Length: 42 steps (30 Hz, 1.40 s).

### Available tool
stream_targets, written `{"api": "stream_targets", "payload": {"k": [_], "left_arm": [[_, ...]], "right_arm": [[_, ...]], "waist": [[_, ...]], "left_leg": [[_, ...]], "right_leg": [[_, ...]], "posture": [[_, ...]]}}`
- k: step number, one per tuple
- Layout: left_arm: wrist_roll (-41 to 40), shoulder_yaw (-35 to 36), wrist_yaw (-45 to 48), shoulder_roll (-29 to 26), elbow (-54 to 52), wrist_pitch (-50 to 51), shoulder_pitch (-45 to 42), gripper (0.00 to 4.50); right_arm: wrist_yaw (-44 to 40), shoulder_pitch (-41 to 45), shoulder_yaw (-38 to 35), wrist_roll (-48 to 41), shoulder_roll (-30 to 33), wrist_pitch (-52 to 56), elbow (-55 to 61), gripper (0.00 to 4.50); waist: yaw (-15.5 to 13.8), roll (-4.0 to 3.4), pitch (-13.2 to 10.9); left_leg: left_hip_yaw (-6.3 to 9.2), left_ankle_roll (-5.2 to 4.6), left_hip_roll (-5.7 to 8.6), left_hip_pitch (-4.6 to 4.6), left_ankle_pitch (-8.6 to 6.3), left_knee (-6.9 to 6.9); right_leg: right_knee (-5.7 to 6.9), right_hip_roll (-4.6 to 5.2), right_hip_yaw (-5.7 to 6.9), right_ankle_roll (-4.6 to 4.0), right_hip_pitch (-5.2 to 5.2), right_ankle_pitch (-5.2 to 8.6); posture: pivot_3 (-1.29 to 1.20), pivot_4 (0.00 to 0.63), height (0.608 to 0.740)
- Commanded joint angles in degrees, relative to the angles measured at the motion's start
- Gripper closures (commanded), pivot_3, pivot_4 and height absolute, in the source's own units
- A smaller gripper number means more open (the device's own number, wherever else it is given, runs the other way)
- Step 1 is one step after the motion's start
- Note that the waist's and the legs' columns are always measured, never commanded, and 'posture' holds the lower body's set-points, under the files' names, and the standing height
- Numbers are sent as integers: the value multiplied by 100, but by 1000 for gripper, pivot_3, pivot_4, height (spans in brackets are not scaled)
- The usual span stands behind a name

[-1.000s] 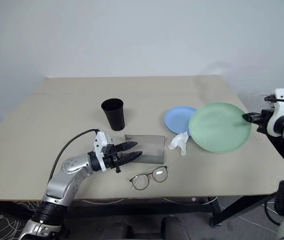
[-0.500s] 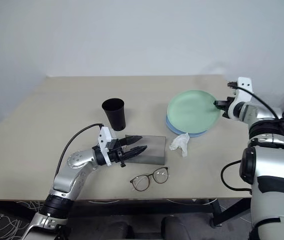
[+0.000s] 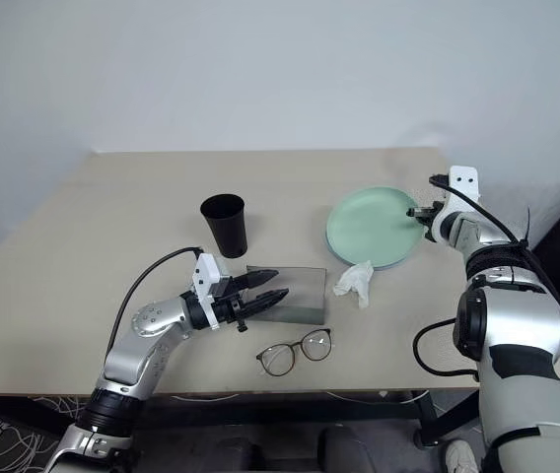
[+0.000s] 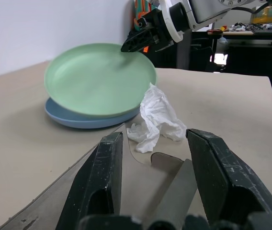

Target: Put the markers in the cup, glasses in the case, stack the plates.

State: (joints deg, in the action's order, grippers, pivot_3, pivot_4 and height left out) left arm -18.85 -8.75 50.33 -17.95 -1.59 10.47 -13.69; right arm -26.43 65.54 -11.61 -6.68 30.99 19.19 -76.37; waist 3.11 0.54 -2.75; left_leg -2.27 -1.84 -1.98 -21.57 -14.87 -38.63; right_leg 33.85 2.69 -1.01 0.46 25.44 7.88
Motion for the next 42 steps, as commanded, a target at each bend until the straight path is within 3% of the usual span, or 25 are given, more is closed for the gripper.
{"api": "stream_targets", "payload": {"k": [1,7,13,19,26,34,42], "left_arm": [[-9,20,-20,-7,-219,-74,-89,2329],[-1,4,-3,-12,-190,-80,-114,2329],[20,109,31,-63,25,-161,-245,2329],[17,249,84,-198,302,-274,-365,2329],[15,258,91,-243,402,-347,-383,2329],[21,235,73,-243,376,-345,-325,2329],[12,231,72,-249,367,-326,-289,2329]], "right_arm": [[19,273,-136,-21,40,-194,120,2910],[-373,256,-21,107,139,-336,208,2910],[-2128,16,559,403,359,-553,574,2910],[-3974,-787,1228,485,598,-116,1794,2910],[-4368,-1748,1428,305,758,726,3353,2910],[-4214,-2309,1293,35,793,1440,4554,408],[-4092,-2716,1129,-477,801,2189,5476,408]], "waist": [[0,0,0],[-1,0,0],[-1,-3,1],[-7,-3,2],[-10,-5,2],[-13,-5,2],[-26,-3,2]], "left_leg": [[0,0,0,0,0,-1],[0,0,1,-1,0,0],[0,0,1,0,0,0],[3,0,1,4,0,-3],[1,0,1,0,0,-15],[0,1,1,4,0,-22],[0,2,1,2,0,-24]], "right_leg": [[0,0,-1,0,0,0],[-1,0,-2,0,0,0],[0,-1,-3,1,-1,0],[5,-2,-2,1,-3,0],[10,-2,-2,2,-2,-1],[21,-2,-1,2,-2,-1],[18,-2,-1,2,-2,-1]], "posture": [[0,0,740],[0,0,740],[0,0,740],[0,0,740],[0,0,740],[0,0,740],[0,0,740]]}}
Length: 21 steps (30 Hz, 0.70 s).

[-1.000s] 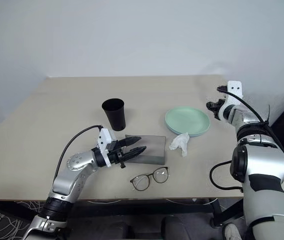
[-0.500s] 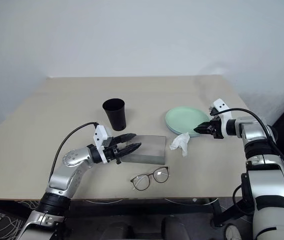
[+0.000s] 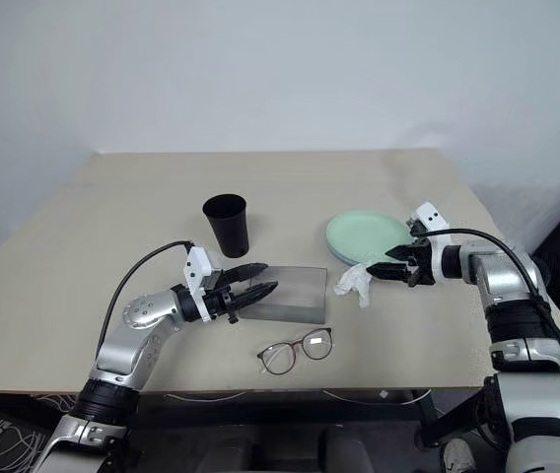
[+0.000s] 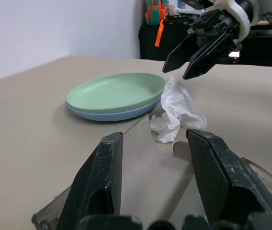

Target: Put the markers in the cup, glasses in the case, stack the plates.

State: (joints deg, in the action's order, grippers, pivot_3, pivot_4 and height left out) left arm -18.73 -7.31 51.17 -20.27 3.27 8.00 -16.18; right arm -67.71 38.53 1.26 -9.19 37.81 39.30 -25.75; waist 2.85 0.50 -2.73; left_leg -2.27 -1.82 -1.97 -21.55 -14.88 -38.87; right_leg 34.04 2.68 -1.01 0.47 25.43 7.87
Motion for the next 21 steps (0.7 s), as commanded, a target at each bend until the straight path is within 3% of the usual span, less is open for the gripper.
{"api": "stream_targets", "payload": {"k": [1,16,19,21], "left_arm": [[0,81,-9,-15,-118,-76,-38,2329],[-3,19,27,51,-97,-53,-74,2329],[-30,8,62,35,-154,-11,-29,2329],[-31,5,67,36,-168,-1,-19,2329]], "right_arm": [[39,-94,-119,-260,119,245,554,408],[590,-284,162,-287,-254,219,570,408],[620,-272,165,-303,-267,208,542,1019],[637,-260,154,-317,-269,209,527,1691]], "waist": [[-1,0,0],[0,1,0],[-1,1,0],[0,2,-1]], "left_leg": [[0,0,0,0,0,0],[-1,0,0,-2,0,-6],[0,0,0,-3,0,-4],[0,0,0,-3,0,-4]], "right_leg": [[0,0,0,0,0,0],[0,0,1,0,0,0],[-2,0,1,0,0,0],[-3,0,1,0,0,0]], "posture": [[0,0,740],[0,0,740],[0,0,740],[0,0,740]]}}
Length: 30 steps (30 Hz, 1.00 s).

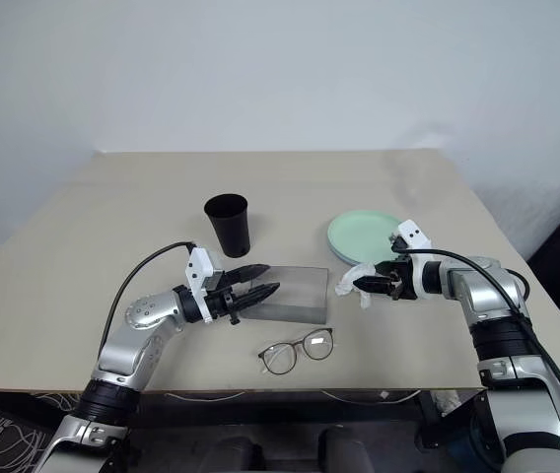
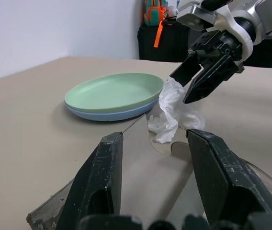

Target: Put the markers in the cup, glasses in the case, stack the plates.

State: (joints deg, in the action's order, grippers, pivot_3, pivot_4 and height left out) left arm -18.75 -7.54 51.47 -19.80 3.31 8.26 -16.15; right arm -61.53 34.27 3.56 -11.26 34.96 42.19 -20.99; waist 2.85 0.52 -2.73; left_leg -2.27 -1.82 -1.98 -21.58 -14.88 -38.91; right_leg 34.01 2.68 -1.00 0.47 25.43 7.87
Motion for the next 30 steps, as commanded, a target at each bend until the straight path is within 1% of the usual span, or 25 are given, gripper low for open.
{"api": "stream_targets", "payload": {"k": [1,7,8,14,19,25,28,30], "left_arm": [[-26,24,37,-6,-168,-30,-22,2329],[-21,6,44,5,-159,-26,-38,2329],[-19,4,46,6,-156,-26,-43,2329],[-15,-3,54,17,-149,-26,-56,2329],[-17,1,56,12,-168,-22,-35,2329],[-4,-5,53,18,-151,-34,-30,2329],[19,-28,48,46,-110,-56,-58,2329],[36,-44,42,64,-87,-69,-78,2329]], "right_arm": [[14,168,-81,-119,25,-81,48,2008],[-161,104,-115,-243,169,-34,236,4191],[-194,106,-123,-258,196,-40,241,4446],[-251,168,-155,-332,333,-99,262,4486],[-432,399,-375,-614,472,-99,418,4486],[180,1276,-560,-368,380,-630,-630,4486],[791,1821,-471,-19,152,-1072,-1734,4486],[1059,2082,-393,209,18,-1456,-2403,4486]], "waist": [[0,0,0],[2,0,0],[1,0,0],[1,1,0],[4,0,-1],[7,2,-1],[7,3,-1],[10,3,-1]], "left_leg": [[0,0,0,0,0,0],[0,0,0,1,0,-1],[0,0,0,1,0,-1],[1,0,0,0,0,0],[-1,0,0,1,0,-1],[-2,0,-1,3,0,-1],[-1,0,-1,2,0,2],[-2,0,-1,0,0,3]], "right_leg": [[0,0,0,0,0,0],[0,0,0,0,0,0],[0,0,0,0,0,0],[-1,0,0,0,0,0],[0,0,0,0,1,0],[-2,0,2,0,1,0],[-4,0,3,0,0,0],[-7,1,3,0,0,0]], "posture": [[0,0,740],[0,0,740],[0,0,740],[0,0,740],[0,0,740],[0,0,740],[0,0,740],[0,0,740]]}}
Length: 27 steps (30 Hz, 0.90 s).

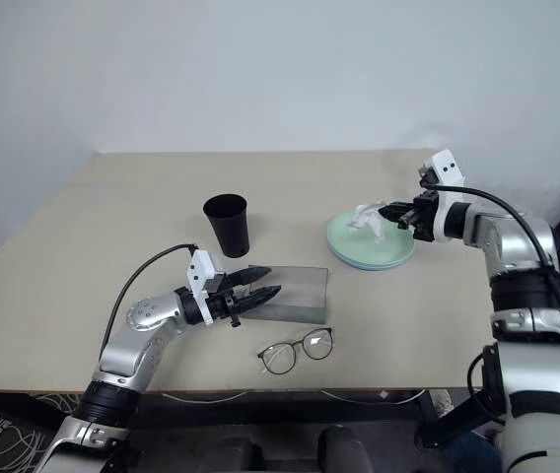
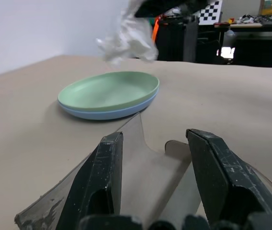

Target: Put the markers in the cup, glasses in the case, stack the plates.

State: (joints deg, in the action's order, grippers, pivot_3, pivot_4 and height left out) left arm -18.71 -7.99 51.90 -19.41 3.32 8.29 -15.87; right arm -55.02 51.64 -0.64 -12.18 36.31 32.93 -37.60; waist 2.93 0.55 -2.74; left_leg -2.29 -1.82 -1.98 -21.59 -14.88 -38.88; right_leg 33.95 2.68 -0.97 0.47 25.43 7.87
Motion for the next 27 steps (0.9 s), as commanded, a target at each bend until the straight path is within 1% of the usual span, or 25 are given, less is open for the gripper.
{"api": "stream_targets", "payload": {"k": [1,6,9,11,15,20,22,24,27], "left_arm": [[36,-3,-6,33,-89,-73,-115,2329],[44,9,-39,43,-102,-80,-109,2329],[44,9,-79,47,-158,-69,-67,2329],[38,6,-95,41,-189,-61,-42,2329],[27,12,-106,16,-248,-44,24,2329],[11,26,-93,-20,-273,-2,8,2329],[1,34,-86,-38,-286,24,-17,2329],[-11,41,-69,-60,-299,52,-48,2329],[-22,34,-19,-101,-303,96,-88,2329]], "right_arm": [[536,469,44,400,-182,-703,-1071,4486],[831,945,16,652,-382,-1330,-2312,4486],[650,1088,-9,652,-419,-1463,-2659,3877],[524,1132,-18,654,-428,-1545,-2770,3227],[475,1146,-49,690,-407,-1652,-2860,1789],[495,994,14,861,-322,-2130,-2659,137],[327,853,22,867,-275,-2400,-2423,137],[-175,491,-34,670,-232,-2687,-1847,137],[-845,-137,-92,360,-155,-2615,-859,137]], "waist": [[2,0,0],[3,-3,-1],[8,-3,-1],[10,-3,-1],[14,-4,0],[13,-5,0],[13,-5,0],[7,-4,1],[1,-4,1]], "left_leg": [[-1,0,0,-1,0,3],[1,-1,1,-4,0,13],[2,-1,2,-3,0,17],[3,-2,1,-1,0,18],[2,-2,1,0,1,15],[2,-2,1,1,1,15],[2,-2,1,1,1,15],[3,-2,1,0,1,15],[6,-2,1,0,1,17]], "right_leg": [[-3,0,0,0,0,0],[-4,0,-3,0,3,0],[-5,0,-4,1,3,0],[-5,-1,-4,1,1,0],[-3,-1,-4,1,1,-1],[-2,-1,-5,1,1,-1],[-3,-1,-5,1,1,-1],[-4,-1,-5,1,1,-1],[-3,-1,-5,2,0,-1]], "posture": [[0,0,740],[0,0,740],[0,0,740],[0,0,740],[0,0,740],[0,0,740],[0,0,740],[0,0,740],[0,0,740]]}}
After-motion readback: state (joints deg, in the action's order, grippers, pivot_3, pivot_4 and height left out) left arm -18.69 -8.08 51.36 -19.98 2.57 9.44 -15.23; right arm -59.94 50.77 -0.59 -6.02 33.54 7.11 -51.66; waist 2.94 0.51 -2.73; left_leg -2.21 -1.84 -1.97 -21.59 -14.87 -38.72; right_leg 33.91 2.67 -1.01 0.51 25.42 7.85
